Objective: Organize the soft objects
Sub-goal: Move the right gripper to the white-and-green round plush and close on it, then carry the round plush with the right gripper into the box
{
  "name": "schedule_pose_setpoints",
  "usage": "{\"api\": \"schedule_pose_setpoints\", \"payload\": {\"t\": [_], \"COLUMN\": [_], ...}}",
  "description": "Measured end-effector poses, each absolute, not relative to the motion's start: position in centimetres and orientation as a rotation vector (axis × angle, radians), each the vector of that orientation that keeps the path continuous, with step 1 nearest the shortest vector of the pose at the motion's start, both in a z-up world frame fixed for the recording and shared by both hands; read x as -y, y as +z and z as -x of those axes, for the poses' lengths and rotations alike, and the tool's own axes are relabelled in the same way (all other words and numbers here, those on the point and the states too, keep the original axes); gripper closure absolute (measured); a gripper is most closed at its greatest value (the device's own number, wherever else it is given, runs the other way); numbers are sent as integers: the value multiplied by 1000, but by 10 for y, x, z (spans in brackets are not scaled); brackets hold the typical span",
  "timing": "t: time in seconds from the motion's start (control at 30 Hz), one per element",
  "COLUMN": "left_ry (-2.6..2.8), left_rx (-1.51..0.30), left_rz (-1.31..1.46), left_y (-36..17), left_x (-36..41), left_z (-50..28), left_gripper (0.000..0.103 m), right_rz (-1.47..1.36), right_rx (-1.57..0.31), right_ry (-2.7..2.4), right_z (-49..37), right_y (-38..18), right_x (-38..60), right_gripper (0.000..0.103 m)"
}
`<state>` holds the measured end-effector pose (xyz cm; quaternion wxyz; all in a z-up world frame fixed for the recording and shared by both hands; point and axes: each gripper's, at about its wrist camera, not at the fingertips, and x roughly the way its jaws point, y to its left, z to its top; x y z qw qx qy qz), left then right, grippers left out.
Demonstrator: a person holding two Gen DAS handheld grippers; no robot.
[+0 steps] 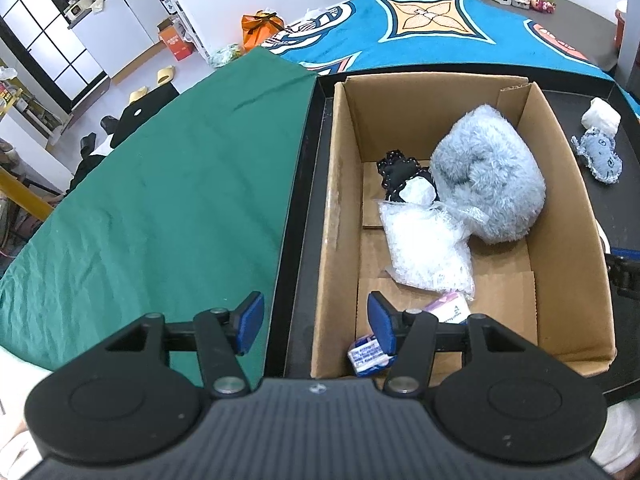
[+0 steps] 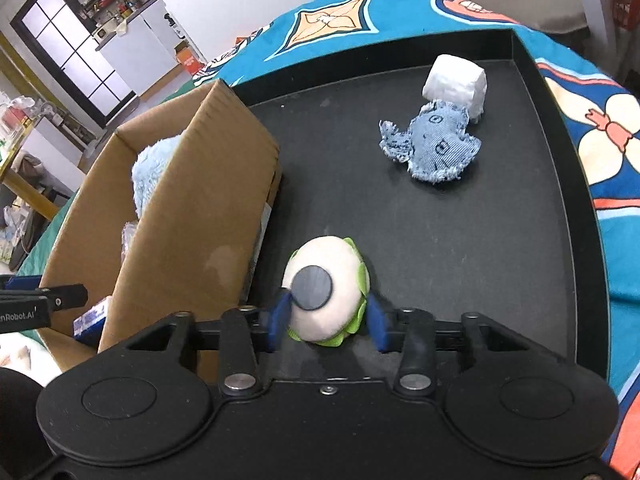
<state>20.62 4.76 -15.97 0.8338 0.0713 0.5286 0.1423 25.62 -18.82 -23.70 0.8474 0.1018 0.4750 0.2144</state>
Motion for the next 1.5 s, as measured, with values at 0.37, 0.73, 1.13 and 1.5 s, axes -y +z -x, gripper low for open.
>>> {"api": "schedule_pose_setpoints", "payload": {"t": [0.37,0.73,1.13,1.5], "left_ry": [301,283,259,237], "left_rx": [-1099,-1052,-1021,-1008], "left_rz": [-145,-95,-20,41], "left_y": [-155,-145,-139,-137], "left_x": [-48,-54,-64,-73], "left_z": [-202,-192,-187,-184], "left_gripper": [47,47,47,47], "right_rz": [-181,-240,-210,-172], "right_rx": [-1002,-964,-885,-848], "right_ry": [383,358,401,424], "right_z": [-247,-240,-236,-232], "right_y": [-227,-196,-152,-130], "right_x": [203,213,195,174], "right_gripper": [73,73,73,73]}}
